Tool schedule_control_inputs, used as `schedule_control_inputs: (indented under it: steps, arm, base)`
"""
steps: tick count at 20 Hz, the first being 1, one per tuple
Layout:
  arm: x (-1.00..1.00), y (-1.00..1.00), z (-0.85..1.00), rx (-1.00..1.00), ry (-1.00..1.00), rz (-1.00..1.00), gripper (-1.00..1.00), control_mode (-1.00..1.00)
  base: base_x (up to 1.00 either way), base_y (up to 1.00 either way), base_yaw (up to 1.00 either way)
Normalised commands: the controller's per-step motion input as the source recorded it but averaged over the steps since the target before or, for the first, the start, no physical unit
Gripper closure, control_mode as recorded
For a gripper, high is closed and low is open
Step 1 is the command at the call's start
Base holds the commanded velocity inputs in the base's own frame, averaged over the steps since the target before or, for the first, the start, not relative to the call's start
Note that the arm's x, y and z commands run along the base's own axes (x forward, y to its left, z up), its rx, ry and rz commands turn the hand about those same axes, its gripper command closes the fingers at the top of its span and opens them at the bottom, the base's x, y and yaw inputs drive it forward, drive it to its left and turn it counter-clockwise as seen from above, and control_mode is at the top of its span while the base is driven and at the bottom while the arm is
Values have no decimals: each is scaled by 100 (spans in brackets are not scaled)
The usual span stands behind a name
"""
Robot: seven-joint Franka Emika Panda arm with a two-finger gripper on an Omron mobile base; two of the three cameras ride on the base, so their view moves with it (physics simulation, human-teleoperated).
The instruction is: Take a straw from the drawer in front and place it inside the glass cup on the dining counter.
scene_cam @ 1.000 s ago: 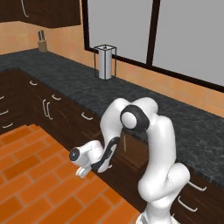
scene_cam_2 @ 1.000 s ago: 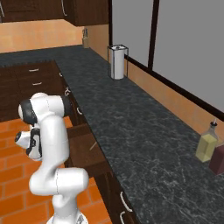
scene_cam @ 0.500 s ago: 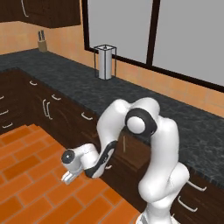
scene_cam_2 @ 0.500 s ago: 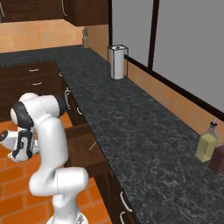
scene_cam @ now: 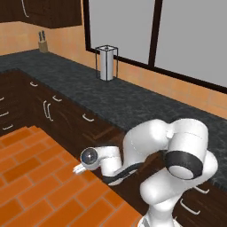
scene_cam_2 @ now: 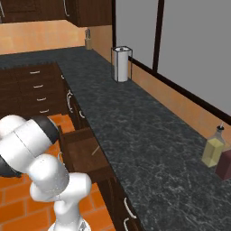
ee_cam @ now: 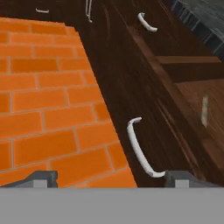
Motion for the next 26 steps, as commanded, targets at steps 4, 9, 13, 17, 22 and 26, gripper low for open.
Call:
schedule_control_inputs:
  steps: [4, 9, 13, 17, 22, 26]
  arm:
    - [24, -35, 100, 31, 5, -9, -100, -100]
    - [35, -30, 100, 21, 16, -9, -100, -100]
    - [44, -37, 100, 5, 23, -13, -100, -100]
    - [52, -49, 91, -1, 26, -14, -100, -100]
    - [59, -42, 18, -10, 32, -12, -100, -100]
    - [48, -16, -38, -16, 28, -7, -100, -100]
  base:
    - [0, 0, 0]
    - [0, 0, 0]
    - [0, 0, 0]
    - [0, 0, 0]
    - [0, 0, 0]
    - [0, 0, 0]
